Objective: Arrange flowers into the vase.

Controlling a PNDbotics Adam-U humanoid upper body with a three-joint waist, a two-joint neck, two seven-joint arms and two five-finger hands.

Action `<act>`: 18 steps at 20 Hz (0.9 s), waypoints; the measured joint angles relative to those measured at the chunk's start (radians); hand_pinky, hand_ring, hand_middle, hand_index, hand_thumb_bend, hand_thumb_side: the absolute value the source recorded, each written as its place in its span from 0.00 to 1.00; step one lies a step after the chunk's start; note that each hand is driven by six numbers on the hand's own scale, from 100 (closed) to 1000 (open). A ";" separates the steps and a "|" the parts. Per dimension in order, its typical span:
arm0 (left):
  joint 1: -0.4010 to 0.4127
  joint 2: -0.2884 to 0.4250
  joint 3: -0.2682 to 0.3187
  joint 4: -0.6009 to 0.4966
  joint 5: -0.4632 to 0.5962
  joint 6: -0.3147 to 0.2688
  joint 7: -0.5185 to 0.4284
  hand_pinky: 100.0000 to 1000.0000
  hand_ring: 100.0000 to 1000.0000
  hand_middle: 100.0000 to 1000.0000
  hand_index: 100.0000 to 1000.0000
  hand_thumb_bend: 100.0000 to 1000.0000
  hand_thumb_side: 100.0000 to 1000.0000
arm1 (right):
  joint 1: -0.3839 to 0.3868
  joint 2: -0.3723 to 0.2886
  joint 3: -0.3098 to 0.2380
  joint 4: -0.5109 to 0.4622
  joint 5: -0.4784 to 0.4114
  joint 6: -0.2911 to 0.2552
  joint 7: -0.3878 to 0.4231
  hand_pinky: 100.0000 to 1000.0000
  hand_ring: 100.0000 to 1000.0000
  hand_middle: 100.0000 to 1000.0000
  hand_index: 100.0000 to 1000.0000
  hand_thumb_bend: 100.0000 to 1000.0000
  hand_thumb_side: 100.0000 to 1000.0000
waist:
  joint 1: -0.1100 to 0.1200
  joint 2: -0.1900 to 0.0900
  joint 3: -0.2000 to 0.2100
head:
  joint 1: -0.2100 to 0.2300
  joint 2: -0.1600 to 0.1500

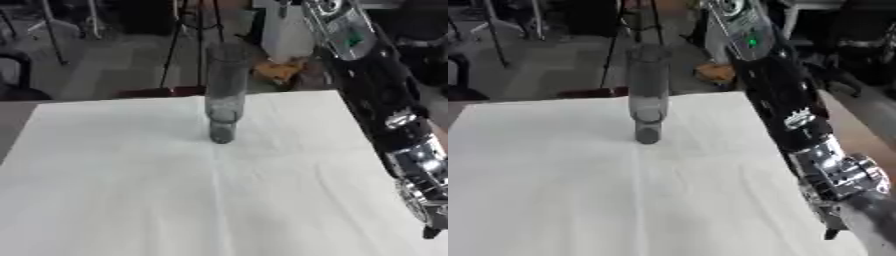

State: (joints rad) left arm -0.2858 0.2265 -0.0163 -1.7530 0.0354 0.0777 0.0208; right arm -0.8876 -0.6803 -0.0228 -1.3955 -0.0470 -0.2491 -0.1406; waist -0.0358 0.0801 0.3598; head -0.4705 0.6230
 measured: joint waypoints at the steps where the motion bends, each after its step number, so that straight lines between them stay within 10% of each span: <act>1: -0.001 0.000 -0.002 0.001 0.000 0.001 -0.002 0.53 0.68 0.58 0.63 0.93 0.57 | 0.000 0.004 -0.002 -0.001 -0.018 0.003 0.005 0.00 0.00 0.00 0.11 0.00 0.86 | 0.003 0.000 0.006 | -0.004 0.000; 18: -0.013 -0.017 -0.017 0.002 0.010 0.002 -0.020 0.53 0.68 0.58 0.62 0.93 0.57 | 0.026 0.043 -0.027 0.002 -0.194 0.014 0.068 0.00 0.00 0.00 0.12 0.00 0.87 | 0.023 0.012 0.060 | -0.045 -0.018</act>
State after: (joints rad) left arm -0.2990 0.2091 -0.0332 -1.7514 0.0453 0.0797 0.0005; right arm -0.8618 -0.6378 -0.0497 -1.3931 -0.2409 -0.2353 -0.0727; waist -0.0125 0.0925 0.4194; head -0.5159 0.6051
